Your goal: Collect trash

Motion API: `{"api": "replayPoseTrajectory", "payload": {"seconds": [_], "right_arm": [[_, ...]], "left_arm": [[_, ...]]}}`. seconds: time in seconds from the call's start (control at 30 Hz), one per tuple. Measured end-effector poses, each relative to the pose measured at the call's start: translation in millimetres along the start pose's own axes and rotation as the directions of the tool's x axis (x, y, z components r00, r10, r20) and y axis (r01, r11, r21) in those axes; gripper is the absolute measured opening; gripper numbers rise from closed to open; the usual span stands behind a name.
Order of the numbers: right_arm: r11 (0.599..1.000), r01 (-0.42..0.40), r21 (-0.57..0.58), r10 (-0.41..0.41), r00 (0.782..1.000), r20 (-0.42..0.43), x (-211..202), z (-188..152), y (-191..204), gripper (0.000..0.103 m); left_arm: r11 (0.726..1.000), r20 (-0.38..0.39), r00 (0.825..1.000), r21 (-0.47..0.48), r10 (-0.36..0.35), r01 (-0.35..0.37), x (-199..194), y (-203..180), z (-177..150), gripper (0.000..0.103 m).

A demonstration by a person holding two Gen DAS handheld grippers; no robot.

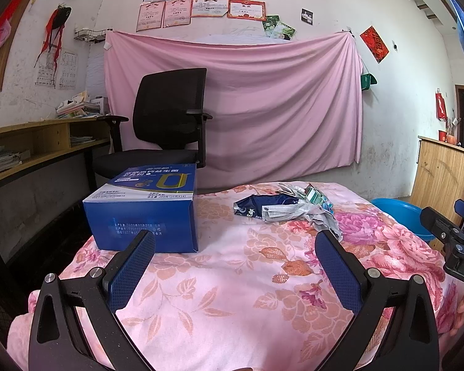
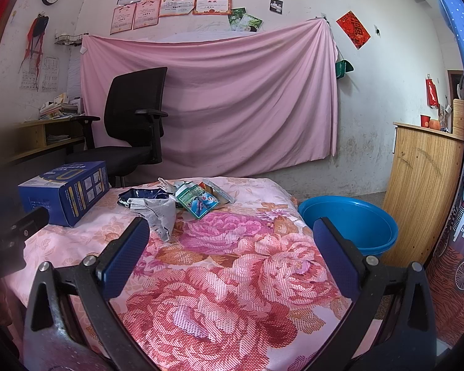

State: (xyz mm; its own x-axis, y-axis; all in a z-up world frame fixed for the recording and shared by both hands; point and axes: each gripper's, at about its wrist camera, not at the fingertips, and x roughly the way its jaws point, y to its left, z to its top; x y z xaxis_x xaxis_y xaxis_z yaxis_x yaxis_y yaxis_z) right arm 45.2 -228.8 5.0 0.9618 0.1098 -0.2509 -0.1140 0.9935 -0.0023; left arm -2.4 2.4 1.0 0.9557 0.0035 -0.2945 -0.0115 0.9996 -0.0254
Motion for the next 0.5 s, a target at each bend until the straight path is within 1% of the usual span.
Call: {"api": "replayPoseTrajectory", "payload": {"seconds": [0.5], "right_arm": [[1.0,0.0,0.0,0.0,1.0,0.0,0.0,0.0,-0.1,0.103]], "left_arm": [[1.0,0.002,1.0,0.004,0.001,-0.001,-1.1,0.0,1.1,0.101]]}}
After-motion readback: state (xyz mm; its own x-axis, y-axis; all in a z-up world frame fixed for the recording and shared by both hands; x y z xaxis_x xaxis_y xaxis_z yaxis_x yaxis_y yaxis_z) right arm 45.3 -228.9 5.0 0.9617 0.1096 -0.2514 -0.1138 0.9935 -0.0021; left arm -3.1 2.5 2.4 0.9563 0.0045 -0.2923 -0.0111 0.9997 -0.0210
